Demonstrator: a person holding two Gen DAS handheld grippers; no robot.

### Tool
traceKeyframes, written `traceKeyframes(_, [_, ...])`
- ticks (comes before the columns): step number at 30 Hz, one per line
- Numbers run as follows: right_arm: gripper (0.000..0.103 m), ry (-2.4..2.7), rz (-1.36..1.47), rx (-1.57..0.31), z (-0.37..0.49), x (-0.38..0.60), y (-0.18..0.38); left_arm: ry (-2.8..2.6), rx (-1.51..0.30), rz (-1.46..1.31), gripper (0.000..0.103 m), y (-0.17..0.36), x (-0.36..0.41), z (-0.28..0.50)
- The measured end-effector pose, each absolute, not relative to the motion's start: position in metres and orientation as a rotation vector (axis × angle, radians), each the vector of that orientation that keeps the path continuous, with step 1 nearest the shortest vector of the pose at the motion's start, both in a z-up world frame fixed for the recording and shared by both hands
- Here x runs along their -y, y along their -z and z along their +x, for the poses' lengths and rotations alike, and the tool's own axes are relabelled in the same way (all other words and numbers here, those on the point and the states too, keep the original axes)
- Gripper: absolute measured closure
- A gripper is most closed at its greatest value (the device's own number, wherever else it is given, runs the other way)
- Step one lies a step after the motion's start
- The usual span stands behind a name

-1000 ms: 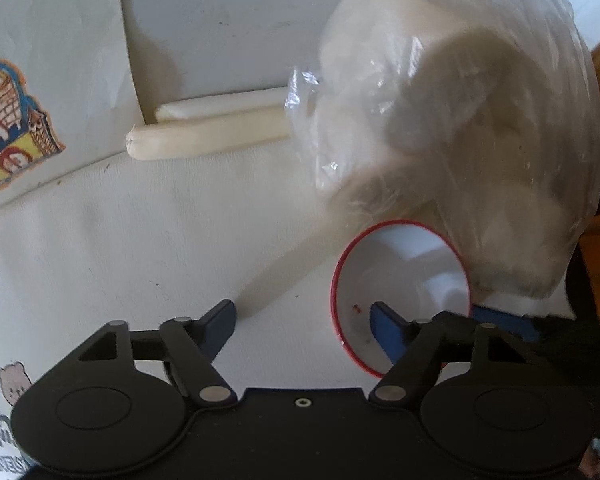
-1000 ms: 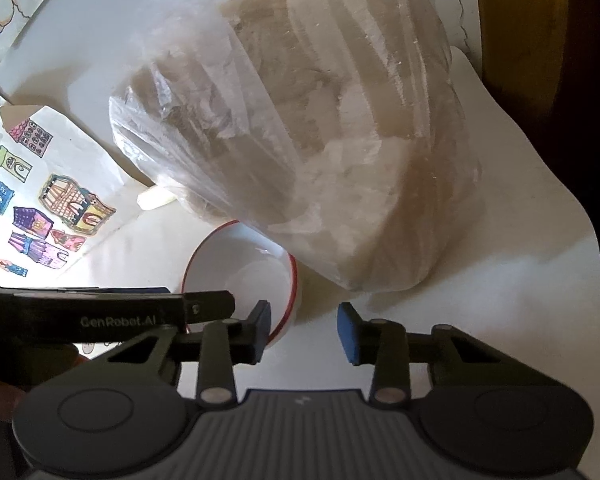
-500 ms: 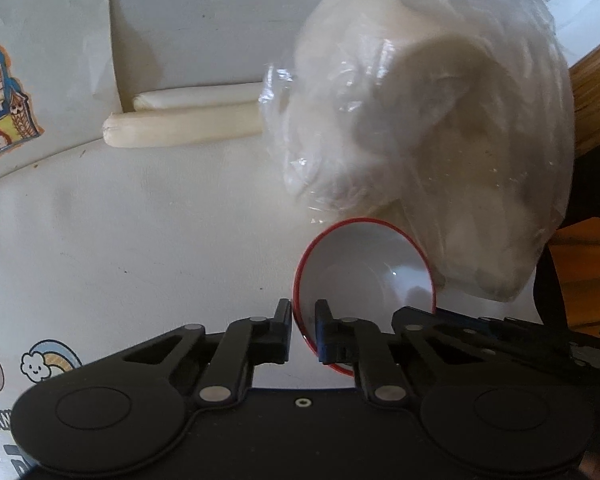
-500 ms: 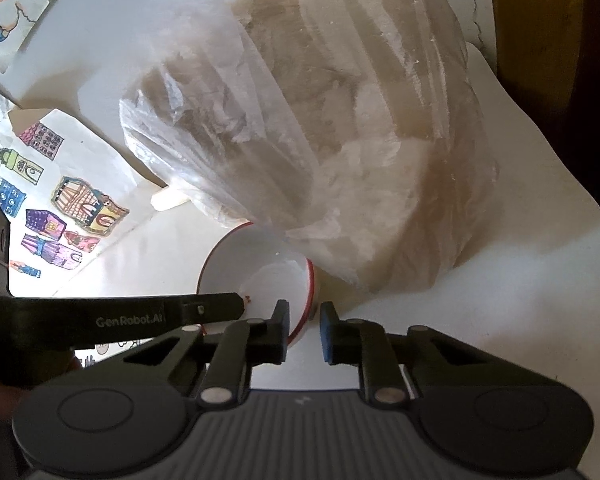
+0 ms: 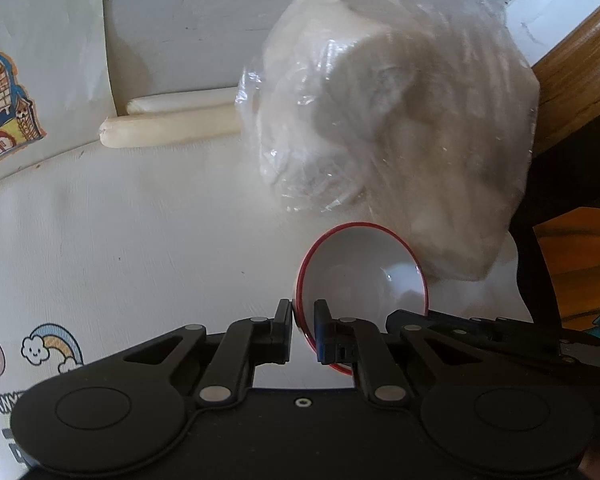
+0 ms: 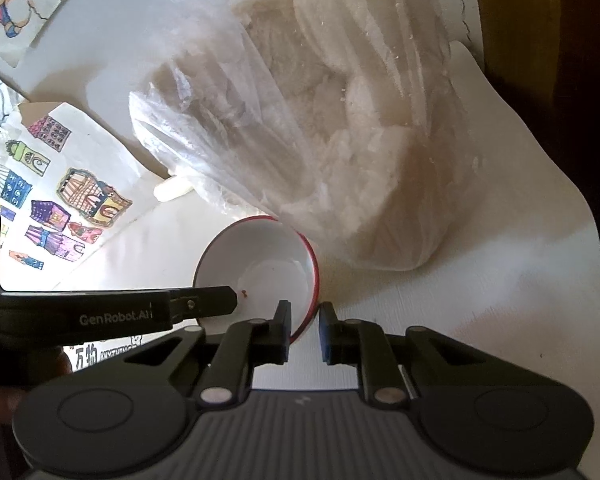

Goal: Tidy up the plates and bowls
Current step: 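Lift the small white bowl with both grippers toward the nested bowls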

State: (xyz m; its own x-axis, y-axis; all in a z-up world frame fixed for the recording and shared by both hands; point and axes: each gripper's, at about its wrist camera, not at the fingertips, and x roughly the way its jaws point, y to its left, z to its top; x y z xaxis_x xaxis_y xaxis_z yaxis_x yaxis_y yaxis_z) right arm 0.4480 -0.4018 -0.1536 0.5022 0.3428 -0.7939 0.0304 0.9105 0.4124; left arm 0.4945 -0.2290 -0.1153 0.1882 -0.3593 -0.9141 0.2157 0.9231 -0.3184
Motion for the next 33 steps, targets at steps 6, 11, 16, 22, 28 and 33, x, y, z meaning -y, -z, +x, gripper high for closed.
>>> traceKeyframes(6, [0.087, -0.205, 0.402, -1.017, 0.435, 0.405, 0.145, 0.409, -1.304, -0.145, 0.092, 0.107, 0.233, 0.479])
traceKeyframes(11, [0.087, -0.212, 0.396, -1.007, 0.422, 0.409, 0.139, 0.419, -1.287, -0.148, 0.092, 0.098, 0.236, 0.465])
traceKeyframes(16, [0.086, -0.222, 0.374, -0.991, 0.405, 0.411, 0.129, 0.429, -1.273, -0.164, 0.092, 0.092, 0.238, 0.449])
traceKeyframes(22, [0.086, -0.224, 0.364, -0.972, 0.387, 0.415, 0.123, 0.440, -1.259, -0.178, 0.092, 0.089, 0.244, 0.432])
traceKeyframes(28, [0.086, -0.233, 0.349, -0.960, 0.371, 0.422, 0.119, 0.443, -1.249, -0.184, 0.092, 0.080, 0.249, 0.416])
traceKeyframes(33, [0.086, -0.245, 0.337, -0.956, 0.362, 0.424, 0.116, 0.442, -1.238, -0.190, 0.091, 0.074, 0.248, 0.406])
